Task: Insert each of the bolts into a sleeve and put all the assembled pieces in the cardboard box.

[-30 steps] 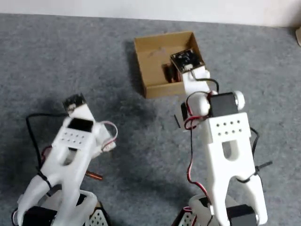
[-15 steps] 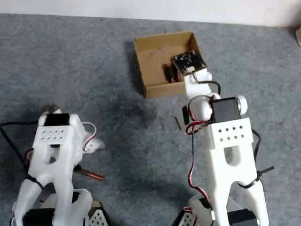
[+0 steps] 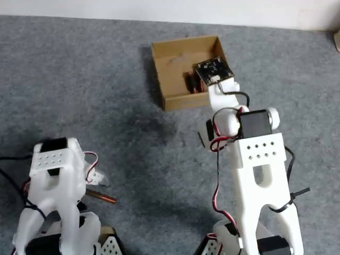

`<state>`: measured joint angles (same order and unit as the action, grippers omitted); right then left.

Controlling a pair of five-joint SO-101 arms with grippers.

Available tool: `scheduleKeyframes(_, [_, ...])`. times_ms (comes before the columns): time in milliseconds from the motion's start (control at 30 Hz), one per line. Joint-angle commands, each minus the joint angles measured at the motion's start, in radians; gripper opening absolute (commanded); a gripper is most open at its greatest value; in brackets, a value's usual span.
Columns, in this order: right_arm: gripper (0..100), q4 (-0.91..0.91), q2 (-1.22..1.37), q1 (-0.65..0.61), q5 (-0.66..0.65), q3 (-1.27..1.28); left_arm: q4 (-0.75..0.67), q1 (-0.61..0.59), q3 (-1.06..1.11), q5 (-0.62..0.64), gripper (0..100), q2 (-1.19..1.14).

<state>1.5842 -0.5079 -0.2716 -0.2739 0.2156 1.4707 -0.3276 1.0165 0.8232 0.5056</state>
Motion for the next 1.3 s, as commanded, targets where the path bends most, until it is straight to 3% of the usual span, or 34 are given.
scheduleKeyframes(0, [0.5,0.007,-0.036,0.012,-0.003,0.013,-0.035,-0.015,0.016,0.0,28,-0.002])
scheduleKeyframes(333, [0.5,-0.073,-0.039,0.01,-0.003,0.16,-0.365,-0.015,0.228,0.0,28,-0.002])
scheduleKeyframes(533, [0.5,-0.065,-0.039,0.007,-0.003,0.16,-0.394,0.008,0.243,0.002,27,-0.002])
scheduleKeyframes(633, [0.5,-0.065,-0.039,0.008,-0.005,0.165,-0.394,0.008,0.232,0.002,17,-0.002])
scheduleKeyframes(767, [0.5,-0.068,-0.039,0.01,-0.008,0.166,-0.328,0.008,0.171,0.0,0,-0.002])
scheduleKeyframes(1033, [0.5,-0.068,-0.039,0.01,-0.008,0.166,-0.219,0.059,0.082,0.0,1,0.005])
scheduleKeyframes(1267, [0.5,-0.065,-0.039,0.012,-0.008,0.162,-0.012,0.182,-0.232,-0.005,1,0.007])
